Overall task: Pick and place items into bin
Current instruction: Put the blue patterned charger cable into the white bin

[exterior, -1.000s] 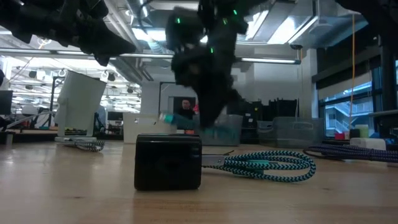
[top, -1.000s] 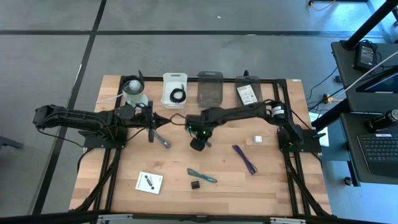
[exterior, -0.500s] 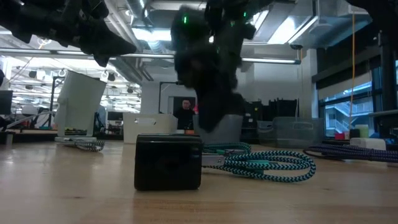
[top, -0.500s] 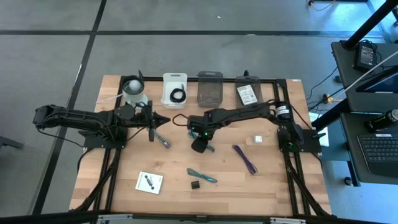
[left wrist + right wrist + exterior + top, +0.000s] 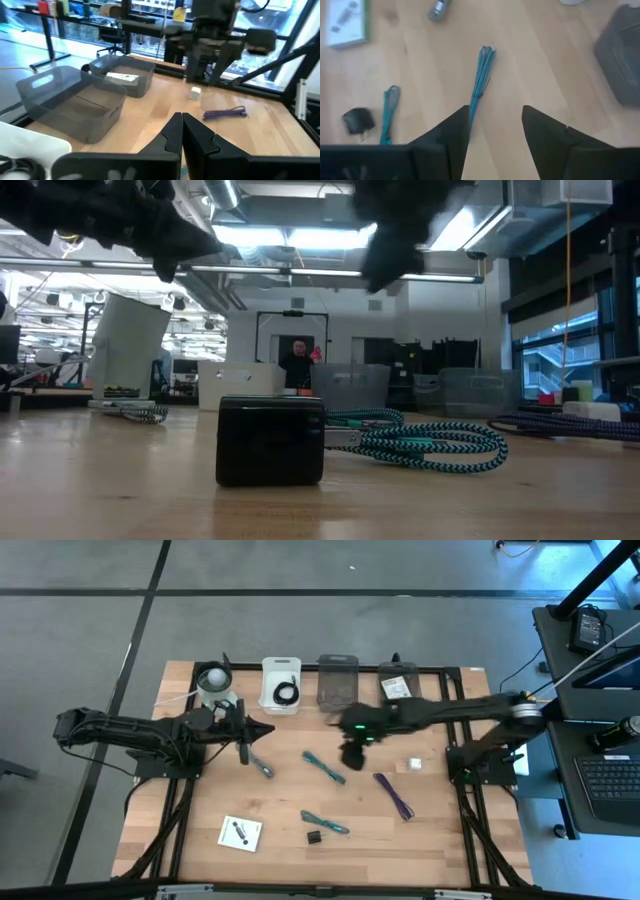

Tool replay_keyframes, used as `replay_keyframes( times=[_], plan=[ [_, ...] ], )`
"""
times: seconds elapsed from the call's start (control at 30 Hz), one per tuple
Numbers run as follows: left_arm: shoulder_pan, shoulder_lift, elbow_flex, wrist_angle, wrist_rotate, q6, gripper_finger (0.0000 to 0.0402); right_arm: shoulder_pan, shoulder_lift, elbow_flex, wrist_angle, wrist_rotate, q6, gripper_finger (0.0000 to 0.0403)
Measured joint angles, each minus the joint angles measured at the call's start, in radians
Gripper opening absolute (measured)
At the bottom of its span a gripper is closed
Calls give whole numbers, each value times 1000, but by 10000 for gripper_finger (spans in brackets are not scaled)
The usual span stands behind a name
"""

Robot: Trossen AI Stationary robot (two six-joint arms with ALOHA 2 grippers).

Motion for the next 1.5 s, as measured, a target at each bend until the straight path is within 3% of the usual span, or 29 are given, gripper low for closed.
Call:
replay_keyframes(
  times=[0.13, 0.3, 0.5, 0.67, 0.87, 1.1, 1.27, 1.5],
  plan=[
    [-52, 26, 94, -78, -90, 64, 2, 1, -276, -281, 141, -2, 57, 166],
    [-112, 154, 279, -259, -246, 86, 2, 11, -652, -537, 196, 0, 95, 146],
    [-134, 397, 508, -416, -325, 5, 2, 9, -1061, -733, 201, 13, 85, 126],
    [-130, 613, 728, -602, -297, -103, 2, 9, -1285, -836, 197, 60, -7, 114],
    [-92, 882, 1029, -895, -176, -120, 2, 9, -1407, -880, 197, 59, -12, 114],
    [-45, 1141, 1273, -1024, 22, 135, 4, 9, -1419, -882, 196, 55, -63, 113],
    [-16, 1271, 1367, -1092, 101, 251, 41, 9, -1419, -882, 194, 53, -64, 113],
    [-9, 1381, 1377, -1140, 173, 375, 130, 9, -1419, -882, 144, 53, -62, 113]
  ],
)
